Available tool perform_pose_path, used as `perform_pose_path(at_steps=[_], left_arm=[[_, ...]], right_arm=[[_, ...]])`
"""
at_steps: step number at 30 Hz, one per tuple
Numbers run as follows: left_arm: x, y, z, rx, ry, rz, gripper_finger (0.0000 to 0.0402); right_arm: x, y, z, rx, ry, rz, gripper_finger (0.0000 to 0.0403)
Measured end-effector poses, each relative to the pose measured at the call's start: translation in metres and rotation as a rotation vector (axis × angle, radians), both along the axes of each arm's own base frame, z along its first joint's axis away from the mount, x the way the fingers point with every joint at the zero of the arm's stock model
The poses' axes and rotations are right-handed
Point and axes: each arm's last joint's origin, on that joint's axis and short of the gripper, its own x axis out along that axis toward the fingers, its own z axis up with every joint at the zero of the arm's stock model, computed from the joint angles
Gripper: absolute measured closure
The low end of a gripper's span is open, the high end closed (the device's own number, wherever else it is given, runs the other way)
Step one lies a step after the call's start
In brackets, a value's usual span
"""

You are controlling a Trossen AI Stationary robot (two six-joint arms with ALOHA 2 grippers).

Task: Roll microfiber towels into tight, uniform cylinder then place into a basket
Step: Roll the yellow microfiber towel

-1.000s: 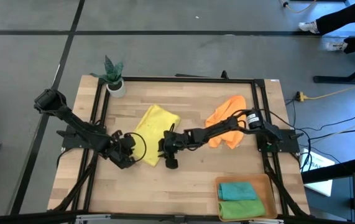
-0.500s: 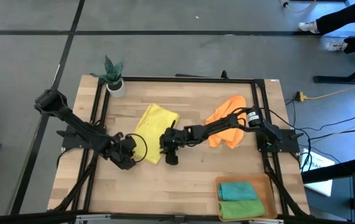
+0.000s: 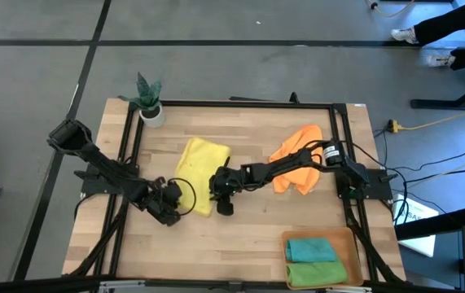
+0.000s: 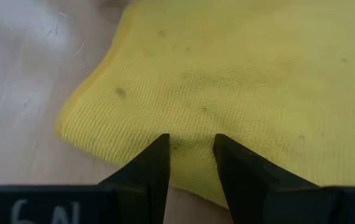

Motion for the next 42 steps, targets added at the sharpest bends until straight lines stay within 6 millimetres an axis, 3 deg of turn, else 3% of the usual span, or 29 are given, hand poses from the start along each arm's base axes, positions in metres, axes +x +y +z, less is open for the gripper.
perform_pose_path(at_steps=[10,21,31,36,42], left_arm=[[0.006,-0.005,0.002,-0.074,-0.054,-0.012,0.0331],[0.008,-0.008,0.003,-0.069,-0.063,-0.101,0.0331],[0.025,-0.021,0.028,-0.026,-0.134,-0.261,0.0331],[0.025,-0.028,0.034,-0.005,-0.134,-0.323,0.0331],[0.023,-0.03,0.034,0.001,-0.122,-0.333,0.0331]], right_arm=[[-0.006,-0.009,0.001,-0.003,0.083,-0.02,0.0272],[-0.02,-0.009,0.033,-0.098,0.123,-0.059,0.0271],[-0.027,0.036,0.057,-0.233,0.039,0.11,0.0271],[-0.031,0.062,0.058,-0.329,-0.001,0.28,0.0272],[-0.032,0.072,0.056,-0.343,-0.013,0.314,0.0272]])
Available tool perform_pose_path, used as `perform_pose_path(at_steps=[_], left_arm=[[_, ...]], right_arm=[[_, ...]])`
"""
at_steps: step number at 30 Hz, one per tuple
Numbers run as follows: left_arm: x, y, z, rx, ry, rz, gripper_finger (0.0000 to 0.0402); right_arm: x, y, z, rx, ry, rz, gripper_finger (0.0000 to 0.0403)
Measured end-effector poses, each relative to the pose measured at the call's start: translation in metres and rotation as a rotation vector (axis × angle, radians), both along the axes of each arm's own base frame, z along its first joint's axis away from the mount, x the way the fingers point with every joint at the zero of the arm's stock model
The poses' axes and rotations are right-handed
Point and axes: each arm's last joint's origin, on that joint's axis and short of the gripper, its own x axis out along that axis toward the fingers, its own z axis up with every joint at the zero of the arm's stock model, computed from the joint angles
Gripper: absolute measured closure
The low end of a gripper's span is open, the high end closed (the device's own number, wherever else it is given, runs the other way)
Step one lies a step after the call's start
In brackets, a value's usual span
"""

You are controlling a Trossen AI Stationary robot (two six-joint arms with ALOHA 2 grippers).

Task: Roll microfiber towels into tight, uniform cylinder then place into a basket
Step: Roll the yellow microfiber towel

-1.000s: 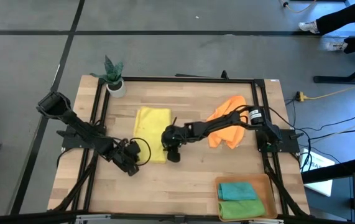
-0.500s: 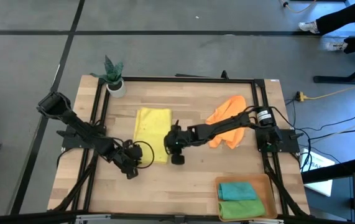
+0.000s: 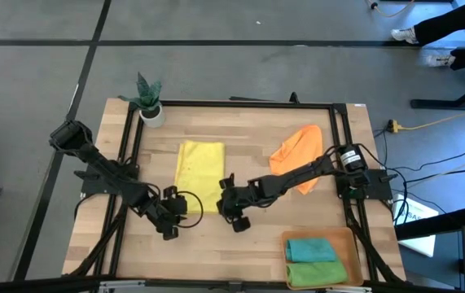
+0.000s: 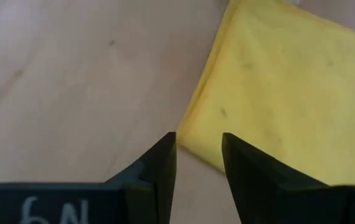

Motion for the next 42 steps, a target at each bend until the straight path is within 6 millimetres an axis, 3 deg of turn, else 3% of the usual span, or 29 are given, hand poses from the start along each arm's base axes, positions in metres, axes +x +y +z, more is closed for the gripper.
perform_pose_path(at_steps=[9,15,22,26,32,42], left_arm=[[0.0,0.0,0.0,0.001,-0.003,0.005,0.0331],[0.0,0.0,0.0,0.0,-0.005,0.005,0.0331],[0.0,0.0,0.001,-0.001,-0.006,0.006,0.0331],[0.0,0.0,0.001,-0.002,-0.007,0.006,0.0331],[0.001,0.0,0.001,-0.006,-0.011,0.008,0.0331],[0.001,0.0,0.001,-0.008,-0.012,0.009,0.0331]], right_arm=[[0.0,0.008,-0.002,0.14,0.023,0.08,0.0268],[0.006,0.015,-0.012,0.14,-0.024,0.128,0.0228],[0.006,0.012,-0.015,-0.006,-0.046,0.122,0.0185],[0.01,0.01,-0.02,-0.103,-0.078,0.1,0.0183],[0.012,0.009,-0.044,-0.166,-0.039,0.142,0.0182],[0.012,0.006,-0.046,-0.267,-0.044,0.065,0.0182]])
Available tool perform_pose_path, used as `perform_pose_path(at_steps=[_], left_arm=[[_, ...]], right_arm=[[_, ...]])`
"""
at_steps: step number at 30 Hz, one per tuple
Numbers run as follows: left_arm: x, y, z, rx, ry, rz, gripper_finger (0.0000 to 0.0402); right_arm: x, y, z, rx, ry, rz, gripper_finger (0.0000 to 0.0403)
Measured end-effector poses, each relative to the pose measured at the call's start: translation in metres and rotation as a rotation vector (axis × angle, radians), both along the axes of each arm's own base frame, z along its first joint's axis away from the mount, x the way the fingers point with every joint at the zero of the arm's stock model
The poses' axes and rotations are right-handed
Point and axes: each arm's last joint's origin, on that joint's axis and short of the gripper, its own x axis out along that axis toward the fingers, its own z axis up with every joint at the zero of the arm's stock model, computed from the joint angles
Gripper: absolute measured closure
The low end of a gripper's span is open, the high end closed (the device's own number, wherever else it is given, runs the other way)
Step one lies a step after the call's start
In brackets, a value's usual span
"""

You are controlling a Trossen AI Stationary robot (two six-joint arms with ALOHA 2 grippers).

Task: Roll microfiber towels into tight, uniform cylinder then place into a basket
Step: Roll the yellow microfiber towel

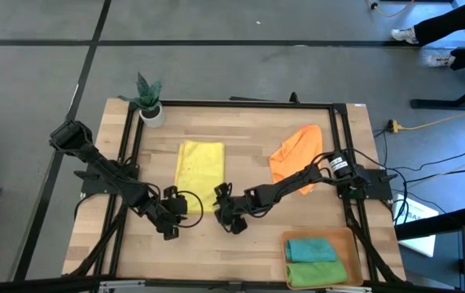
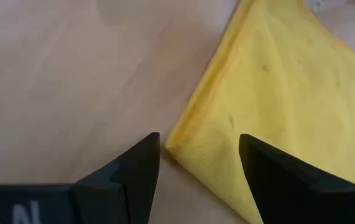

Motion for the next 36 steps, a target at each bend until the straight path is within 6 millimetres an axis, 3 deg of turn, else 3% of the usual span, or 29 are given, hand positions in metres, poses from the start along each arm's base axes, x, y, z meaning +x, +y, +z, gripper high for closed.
perform_pose_path(at_steps=[6,10,21,36], left_arm=[[0.0,0.0,0.0,0.0,0.0,0.0,0.0331],[0.0,0.0,0.0,-0.01,0.0,0.015,0.0331],[-0.007,0.005,-0.004,0.054,0.072,0.017,0.0331],[-0.029,-0.006,-0.012,0.287,0.038,-0.129,0.0331]], right_arm=[[-0.001,-0.002,-0.001,-0.052,-0.006,-0.052,0.0187],[-0.001,-0.003,-0.002,-0.063,0.002,-0.06,0.0214],[-0.003,-0.006,-0.004,-0.081,0.018,-0.073,0.0389],[-0.002,-0.005,-0.004,-0.069,0.016,-0.071,0.0397]])
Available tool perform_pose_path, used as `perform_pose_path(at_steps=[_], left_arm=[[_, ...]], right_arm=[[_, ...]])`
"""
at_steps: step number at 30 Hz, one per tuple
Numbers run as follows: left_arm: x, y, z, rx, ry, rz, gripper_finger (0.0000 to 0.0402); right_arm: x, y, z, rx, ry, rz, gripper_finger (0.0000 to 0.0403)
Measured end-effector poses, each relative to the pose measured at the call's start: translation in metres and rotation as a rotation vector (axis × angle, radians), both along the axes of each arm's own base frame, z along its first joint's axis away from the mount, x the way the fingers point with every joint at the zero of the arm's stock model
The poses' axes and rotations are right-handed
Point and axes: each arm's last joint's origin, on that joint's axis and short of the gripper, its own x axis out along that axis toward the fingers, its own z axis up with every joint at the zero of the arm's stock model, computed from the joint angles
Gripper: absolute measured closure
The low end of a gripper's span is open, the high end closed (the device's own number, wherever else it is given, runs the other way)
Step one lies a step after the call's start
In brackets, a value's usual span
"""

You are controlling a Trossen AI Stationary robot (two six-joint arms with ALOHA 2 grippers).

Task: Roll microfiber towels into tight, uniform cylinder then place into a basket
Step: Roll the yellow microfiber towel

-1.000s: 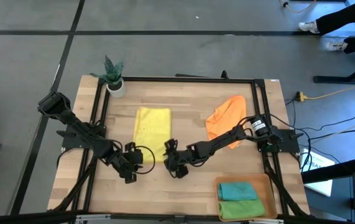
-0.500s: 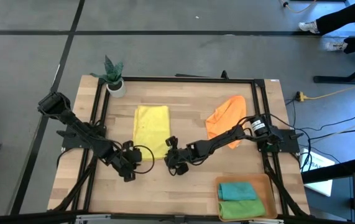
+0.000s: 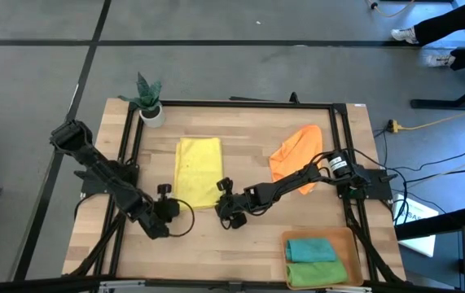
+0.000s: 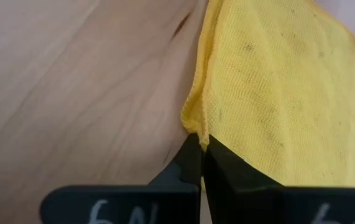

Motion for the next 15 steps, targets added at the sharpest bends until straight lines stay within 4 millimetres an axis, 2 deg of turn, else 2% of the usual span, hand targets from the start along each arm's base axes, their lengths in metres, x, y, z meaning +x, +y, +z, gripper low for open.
perform_pose_path(at_steps=[4,15], left_arm=[[-0.001,-0.0012,0.0005,0.028,-0.02,-0.01,0.0331],[0.0055,0.002,0.001,-0.037,-0.02,0.032,0.0331]], right_arm=[[0.0,0.0003,0.0,0.004,0.0,0.0,0.0398],[0.0004,0.0006,0.0006,0.002,-0.006,0.0,0.0398]])
